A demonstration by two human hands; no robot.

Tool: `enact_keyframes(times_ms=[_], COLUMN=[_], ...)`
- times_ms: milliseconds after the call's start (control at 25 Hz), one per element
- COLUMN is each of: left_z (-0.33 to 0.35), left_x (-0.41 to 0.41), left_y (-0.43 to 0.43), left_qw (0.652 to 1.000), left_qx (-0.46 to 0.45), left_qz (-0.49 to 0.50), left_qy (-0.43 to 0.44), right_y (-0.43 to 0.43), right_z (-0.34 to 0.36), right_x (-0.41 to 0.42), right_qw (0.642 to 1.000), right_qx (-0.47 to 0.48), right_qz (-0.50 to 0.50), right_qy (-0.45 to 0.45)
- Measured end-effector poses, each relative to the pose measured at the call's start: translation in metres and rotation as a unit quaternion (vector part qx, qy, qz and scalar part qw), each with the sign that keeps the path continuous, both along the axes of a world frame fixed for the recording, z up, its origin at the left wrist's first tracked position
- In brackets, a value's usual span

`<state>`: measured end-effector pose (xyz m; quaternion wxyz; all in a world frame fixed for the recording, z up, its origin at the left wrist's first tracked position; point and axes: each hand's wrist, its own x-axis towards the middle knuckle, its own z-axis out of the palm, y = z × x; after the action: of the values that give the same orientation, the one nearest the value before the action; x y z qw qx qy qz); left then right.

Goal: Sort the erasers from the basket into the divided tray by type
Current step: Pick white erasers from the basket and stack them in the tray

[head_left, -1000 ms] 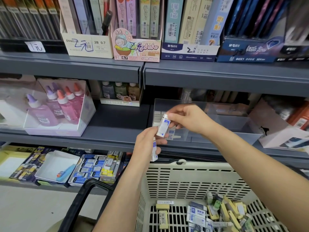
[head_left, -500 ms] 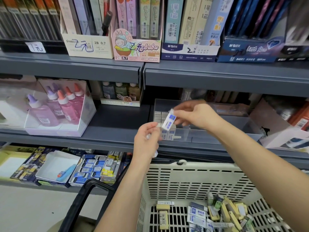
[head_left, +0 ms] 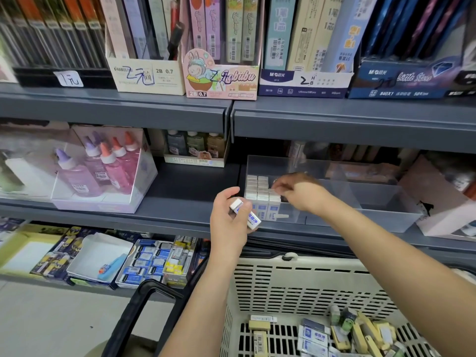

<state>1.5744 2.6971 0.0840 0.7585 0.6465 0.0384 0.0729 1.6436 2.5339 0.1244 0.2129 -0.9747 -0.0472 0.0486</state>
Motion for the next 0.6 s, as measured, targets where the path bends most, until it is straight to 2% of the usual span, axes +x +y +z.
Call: enact_keyframes(times_ms=[80,160,280,360,600], left_z=[0.001,-0.001,-0.001,-0.001,-0.001], left_x=[0.001,0.002,0.001,0.000,-0.005], left_y=[-0.001,-0.001,-0.003,-0.003,-0.003], left_qw=[1.000,1.000,0.999,0.997,0.991], left_qx=[-0.002,0.016,0.032,0.044,0.074], left_qz=[-0.012,-0.019,-0.038,-0.059,-0.109], left_qy=[0.002,0.010,0.010,0.000,0.008], right_y=[0.000,0.003,0.015,0.026,0.028], right_z=[-0.001,0.002,0.011,0.016,0.020], right_x=[-0.002,-0.009,-0.028,-0.040,-0.043], right_qw=[0.999,0.997,0.990,0.986,0.981], right_qx=[-0.044,-0.058,0.041,0.105,0.174], right_qz=[0.028,0.033,0.038,0.066,0.085], right_qy=[-0.003,-0.045,-0.133,-0.114,0.000])
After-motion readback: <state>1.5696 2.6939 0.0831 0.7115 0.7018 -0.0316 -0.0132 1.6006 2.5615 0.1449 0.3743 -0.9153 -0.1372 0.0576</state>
